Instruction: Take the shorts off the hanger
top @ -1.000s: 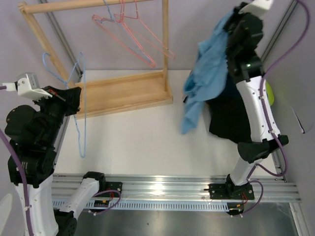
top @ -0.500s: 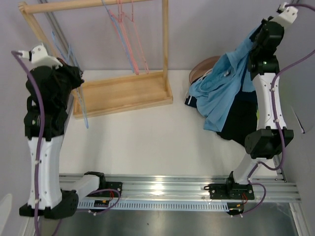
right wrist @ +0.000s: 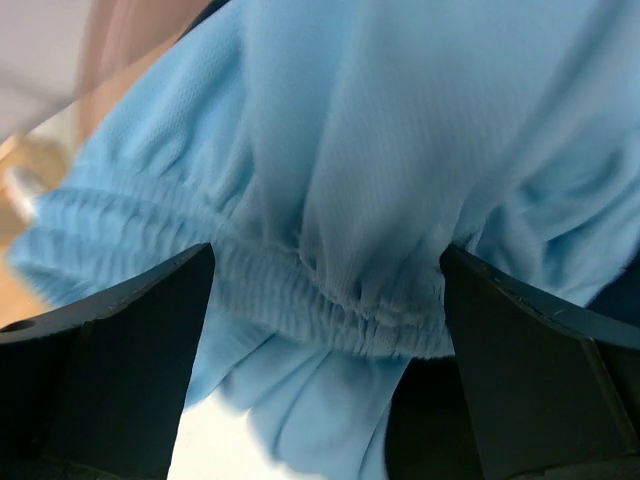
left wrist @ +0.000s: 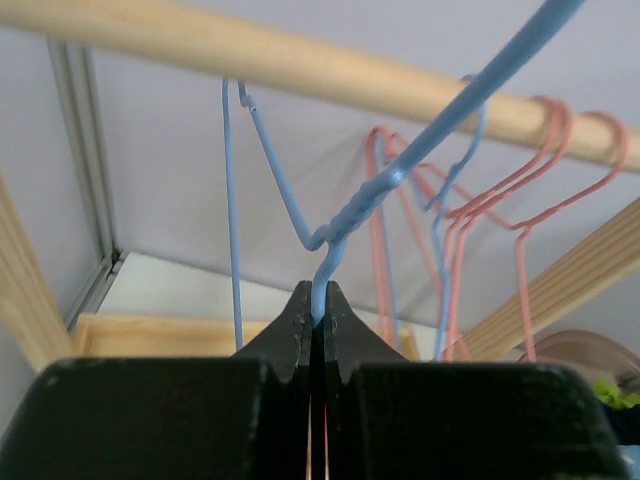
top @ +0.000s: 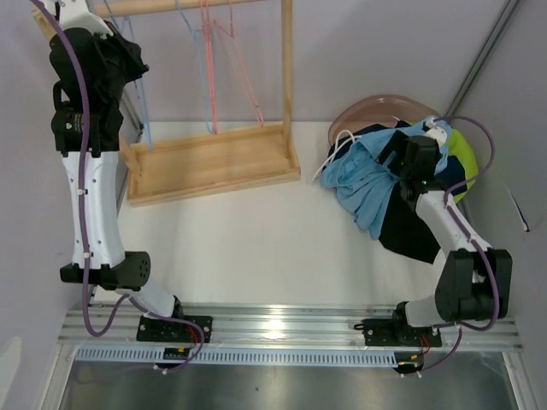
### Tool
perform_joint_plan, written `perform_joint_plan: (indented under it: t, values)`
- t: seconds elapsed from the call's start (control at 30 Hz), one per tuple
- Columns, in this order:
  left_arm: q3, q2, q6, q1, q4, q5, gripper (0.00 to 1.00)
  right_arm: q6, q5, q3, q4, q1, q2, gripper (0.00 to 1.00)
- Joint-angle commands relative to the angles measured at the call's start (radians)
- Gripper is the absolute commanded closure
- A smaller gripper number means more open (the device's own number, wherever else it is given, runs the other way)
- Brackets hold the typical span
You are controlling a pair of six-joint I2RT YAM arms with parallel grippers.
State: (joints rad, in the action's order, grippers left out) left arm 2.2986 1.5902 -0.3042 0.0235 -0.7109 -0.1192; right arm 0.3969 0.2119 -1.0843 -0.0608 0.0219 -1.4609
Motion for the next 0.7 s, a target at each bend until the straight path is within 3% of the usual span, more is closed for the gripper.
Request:
perform_joint_plan:
  t: [0.0, 0.37, 0.67]
  values:
    - [0.15, 0.031, 0.011, -0.01, 0.004, 0.082, 1.0, 0.053, -0.068, 0.092, 0.139, 0.073, 0.122, 0.0]
    - [0.183, 0.186, -0.093, -0.091, 0.119, 0.216, 1.0, 0.02, -0.059, 0.175, 0.093, 0.164, 0.263, 0.01]
    - [0.24, 0.284, -0.194, -0.152, 0.165, 0.322, 1.0, 0.02, -0.029, 0.221, 0.092, 0.237, 0.263, 0.01]
